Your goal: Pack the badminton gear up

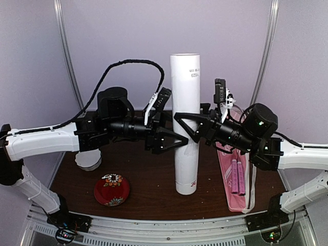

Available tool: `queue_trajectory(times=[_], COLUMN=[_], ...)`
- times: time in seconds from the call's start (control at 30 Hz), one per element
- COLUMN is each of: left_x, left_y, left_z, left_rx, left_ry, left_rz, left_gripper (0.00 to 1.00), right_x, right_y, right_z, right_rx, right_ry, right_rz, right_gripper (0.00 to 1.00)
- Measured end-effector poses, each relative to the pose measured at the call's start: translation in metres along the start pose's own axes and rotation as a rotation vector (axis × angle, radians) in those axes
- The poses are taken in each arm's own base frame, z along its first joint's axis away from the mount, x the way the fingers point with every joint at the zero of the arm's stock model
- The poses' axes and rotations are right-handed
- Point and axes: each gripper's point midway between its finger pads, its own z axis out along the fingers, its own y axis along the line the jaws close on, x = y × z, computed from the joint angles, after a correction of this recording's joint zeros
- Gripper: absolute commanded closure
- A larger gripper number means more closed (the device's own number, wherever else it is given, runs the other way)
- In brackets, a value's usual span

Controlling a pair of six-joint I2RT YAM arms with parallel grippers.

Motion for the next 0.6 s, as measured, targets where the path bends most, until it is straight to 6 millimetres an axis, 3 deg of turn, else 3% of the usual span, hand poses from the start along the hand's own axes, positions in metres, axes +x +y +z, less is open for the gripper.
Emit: queue_trajectory(times=[0.17,0.37,0.43,0.6], left_x=[0.001,0.012,0.019,0.045], left_y=[-0.001,0.007,0.015,0.053], left_z=[0.001,-0.001,-0.005,-0.036], left_rx=[0.010,-0.021,-0.050,-0.198], left_ry=[0.001,0.032,0.052,0.120], left_rz=[-0.018,-0.053,-0.078,-0.173], left_gripper=[0.42,0.53,0.54,0.54], right_x=[0.001,0.004,0.006,0.009], right_y=[-0.001,-0.008,-0.015,-0.035], right_z=[-0.001,-0.007,-0.011,-0.022], right_rx=[0.001,0.019,0.040,0.112], right_ry=[-0.008,-0.003,0.000,-0.001], right_rz=[-0.002,0.009,0.015,0.026], right_gripper=[0.28,0.15,0.01,0.00])
